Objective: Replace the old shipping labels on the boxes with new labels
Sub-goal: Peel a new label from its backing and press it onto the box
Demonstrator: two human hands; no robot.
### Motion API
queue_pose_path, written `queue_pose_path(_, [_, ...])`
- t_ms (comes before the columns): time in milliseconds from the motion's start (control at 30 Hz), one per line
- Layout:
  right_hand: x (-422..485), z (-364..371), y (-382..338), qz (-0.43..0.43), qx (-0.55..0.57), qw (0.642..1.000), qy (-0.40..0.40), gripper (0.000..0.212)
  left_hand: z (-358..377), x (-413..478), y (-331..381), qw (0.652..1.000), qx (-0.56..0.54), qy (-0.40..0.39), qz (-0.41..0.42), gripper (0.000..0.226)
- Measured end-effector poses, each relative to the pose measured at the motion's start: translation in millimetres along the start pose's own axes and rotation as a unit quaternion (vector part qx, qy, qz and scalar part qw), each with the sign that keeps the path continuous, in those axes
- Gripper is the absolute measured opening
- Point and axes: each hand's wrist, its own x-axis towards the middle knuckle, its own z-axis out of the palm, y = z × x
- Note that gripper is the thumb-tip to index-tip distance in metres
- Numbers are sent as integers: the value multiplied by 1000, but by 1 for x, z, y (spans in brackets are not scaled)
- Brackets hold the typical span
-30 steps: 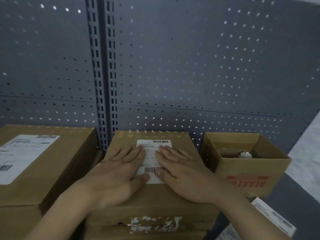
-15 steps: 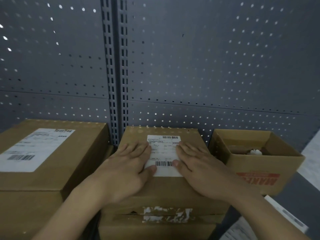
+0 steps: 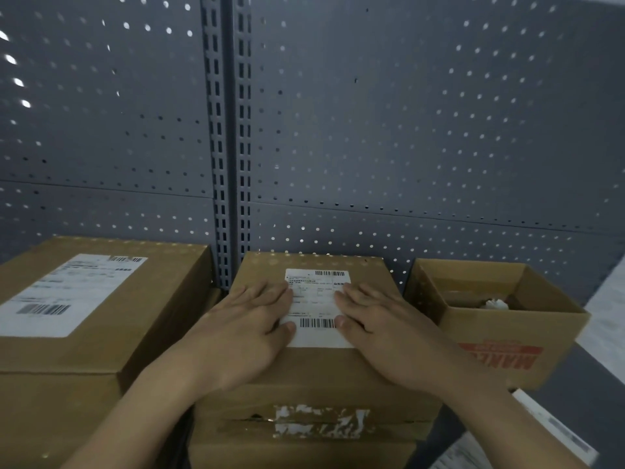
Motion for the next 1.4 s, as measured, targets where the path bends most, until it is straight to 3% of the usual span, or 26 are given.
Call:
queue_pose_path(67, [0, 0, 0, 0, 15, 1000, 16, 57, -3, -3, -1, 999, -38, 15, 9, 57])
queue_pose_path(167, [-3, 1, 4, 5, 85, 995, 44, 60, -12, -12, -3, 978, -197, 70, 23, 44])
queue_pose_path(267, [-9, -6, 11, 19, 201, 973, 114, 55, -14, -16, -10, 968, -197, 136, -70, 65])
queue_pose_path(333, [-10, -8, 23, 61, 204, 966, 149, 60, -14, -17, -12, 953, -229, 139, -138, 75])
queue_pose_path(467, [-10, 3, 47, 167, 269, 944, 93, 76, -6, -20, -8, 892, -369, 113, -237, 87])
queue_pose_path(533, [-7, 11, 53, 192, 353, 914, 59, 69, -2, -20, -8, 861, -432, 95, -253, 75])
queue_pose_path(600, [-6, 13, 54, 188, 413, 889, 60, 49, -3, -21, -8, 850, -458, 88, -245, 44])
queue_pose_path(700, [-7, 15, 53, 171, 438, 880, 74, 35, -3, -25, -8, 847, -467, 92, -235, 28])
queue_pose_path(1100, [-38, 7, 35, 151, 446, 872, 130, 27, 0, -45, -5, 871, -436, 138, -178, 29])
queue_pose_path(1400, [-108, 18, -7, 193, 454, 822, 284, 20, -9, -63, 2, 873, -456, 161, -59, 28])
